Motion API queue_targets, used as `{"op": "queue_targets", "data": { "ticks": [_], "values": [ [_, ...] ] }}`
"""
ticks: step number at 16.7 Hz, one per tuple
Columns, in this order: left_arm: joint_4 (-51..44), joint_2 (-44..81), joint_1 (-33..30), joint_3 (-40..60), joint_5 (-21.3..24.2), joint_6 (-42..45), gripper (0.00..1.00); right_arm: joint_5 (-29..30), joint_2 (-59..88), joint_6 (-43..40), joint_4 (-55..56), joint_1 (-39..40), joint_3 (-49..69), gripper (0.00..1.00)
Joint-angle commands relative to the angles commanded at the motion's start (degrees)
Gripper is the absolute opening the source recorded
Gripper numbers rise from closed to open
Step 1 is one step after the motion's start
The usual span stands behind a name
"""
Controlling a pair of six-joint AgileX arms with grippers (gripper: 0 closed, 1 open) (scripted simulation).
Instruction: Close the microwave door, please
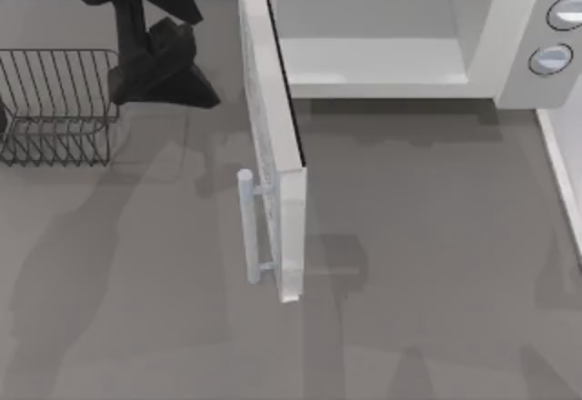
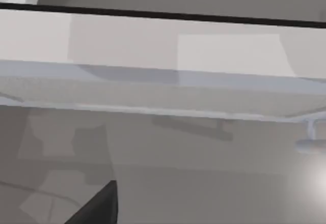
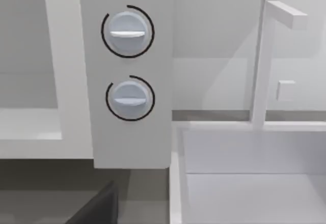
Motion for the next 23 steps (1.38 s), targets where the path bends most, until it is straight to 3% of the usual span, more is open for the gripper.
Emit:
{"op": "queue_targets", "data": {
  "ticks": [9, 18, 23],
  "values": [
    [-0.86, 1.42, 0.09, 3.07, 0.80, 1.35, 1.00, 0.00, 0.00, 0.00, 0.00, 0.00, 0.00, 1.00],
    [16.92, 0.98, -5.06, -13.03, -0.65, -3.71, 1.00, 0.00, 0.00, 0.00, 0.00, 0.00, 0.00, 1.00],
    [18.03, 0.99, -5.46, -14.12, -0.77, -4.10, 1.00, 0.00, 0.00, 0.00, 0.00, 0.00, 0.00, 1.00]
  ]
}}
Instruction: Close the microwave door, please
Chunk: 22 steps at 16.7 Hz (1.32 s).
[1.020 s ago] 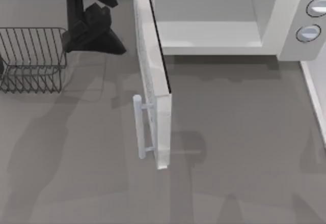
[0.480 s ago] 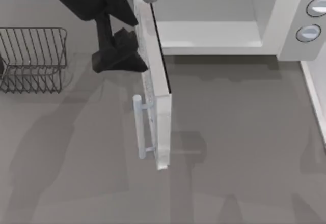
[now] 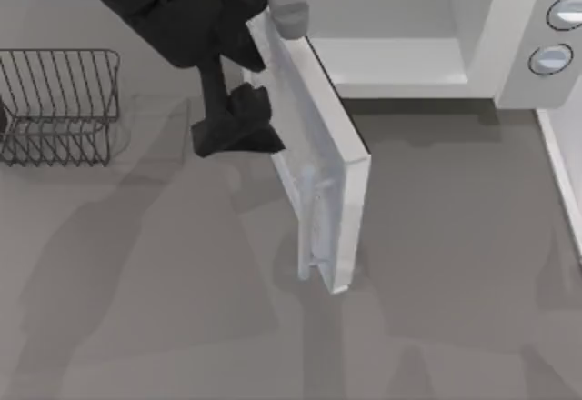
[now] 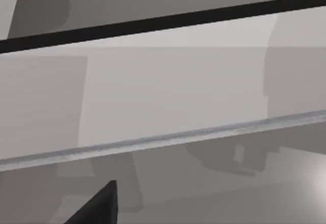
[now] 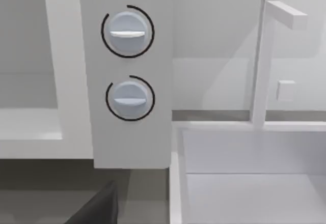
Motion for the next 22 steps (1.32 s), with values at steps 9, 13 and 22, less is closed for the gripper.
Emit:
{"op": "queue_targets", "data": {
  "ticks": [9, 13, 22],
  "values": [
    [0.00, 0.00, 0.00, 0.00, 0.00, 0.00, 0.32, 0.00, 0.00, 0.00, 0.00, 0.00, 0.00, 1.00],
    [0.00, 0.00, 0.00, 0.00, 0.00, 0.00, 0.02, 0.00, 0.00, 0.00, 0.00, 0.00, 0.00, 1.00],
    [-0.01, 0.01, 0.12, 0.01, 0.00, 0.01, 0.00, 0.00, 0.00, 0.00, 0.00, 0.00, 0.00, 1.00]
  ]
}}
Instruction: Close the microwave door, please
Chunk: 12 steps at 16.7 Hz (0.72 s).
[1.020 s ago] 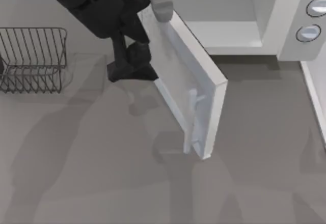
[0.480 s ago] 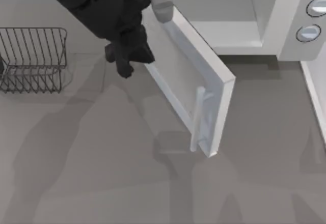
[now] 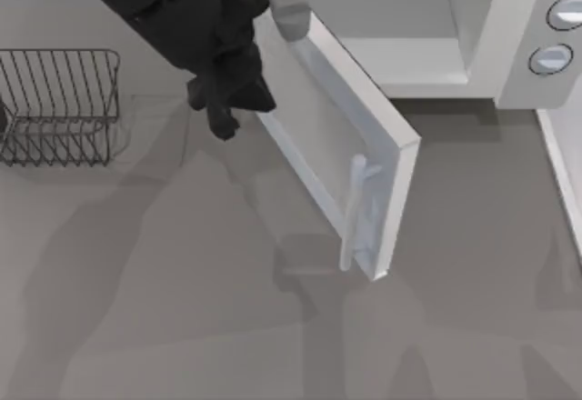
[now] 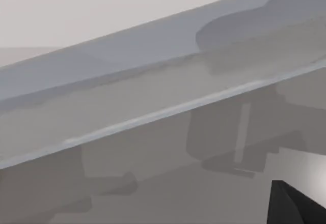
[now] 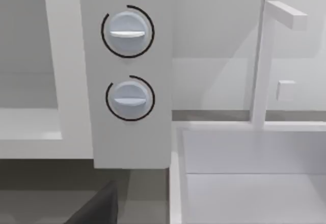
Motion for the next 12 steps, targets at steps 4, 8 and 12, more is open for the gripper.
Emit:
{"op": "queue_targets", "data": {
  "ticks": [4, 8, 12],
  "values": [
    [0.19, 1.42, -1.78, 1.26, -0.52, -1.73, 0.00, 0.00, 0.00, 0.00, 0.00, 0.00, 0.00, 1.00],
    [0.75, 1.83, -2.81, 2.21, -0.94, -2.84, 0.00, 0.00, 0.00, 0.00, 0.00, 0.00, 0.00, 1.00],
    [0.77, 2.11, -3.13, 2.56, -0.98, -3.24, 0.00, 0.00, 0.00, 0.00, 0.00, 0.00, 0.00, 1.00]
  ]
}}
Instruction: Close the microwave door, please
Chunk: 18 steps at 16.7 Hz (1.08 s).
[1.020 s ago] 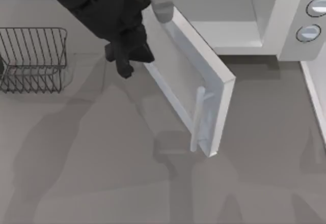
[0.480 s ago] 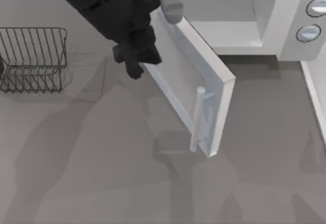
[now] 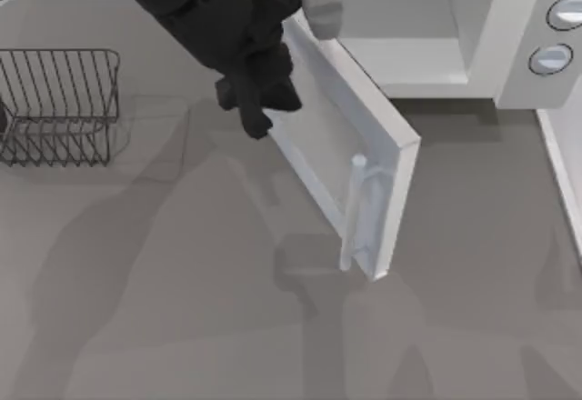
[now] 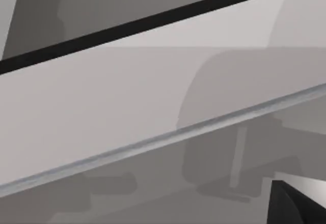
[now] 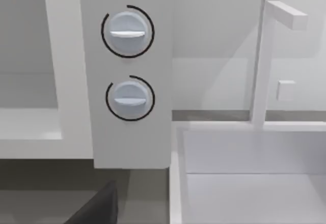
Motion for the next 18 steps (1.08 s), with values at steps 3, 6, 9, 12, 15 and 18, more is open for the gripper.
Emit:
{"op": "queue_targets", "data": {
  "ticks": [3, 6, 9, 12, 15, 18],
  "values": [
    [0.12, 1.53, -1.69, 1.43, -0.60, -1.82, 0.00, 0.00, 0.00, 0.00, 0.00, 0.00, 0.00, 1.00],
    [0.43, 1.63, -2.10, 2.01, -0.81, -2.21, 0.00, 0.00, 0.00, 0.00, 0.00, 0.00, 0.00, 1.00],
    [0.43, 1.84, -2.29, 2.32, -0.82, -2.54, 0.00, 0.00, 0.00, 0.00, 0.00, 0.00, 0.00, 1.00],
    [0.36, 3.35, -3.72, 3.82, -1.31, -4.01, 0.00, 0.00, 0.00, 0.00, 0.00, 0.00, 0.00, 1.00],
    [0.64, 3.77, -4.40, 4.77, -1.66, -4.68, 0.00, 0.00, 0.00, 0.00, 0.00, 0.00, 0.00, 1.00],
    [0.62, 3.66, -4.24, 4.68, -1.61, -4.71, 0.00, 0.00, 0.00, 0.00, 0.00, 0.00, 0.00, 1.00]
  ]
}}
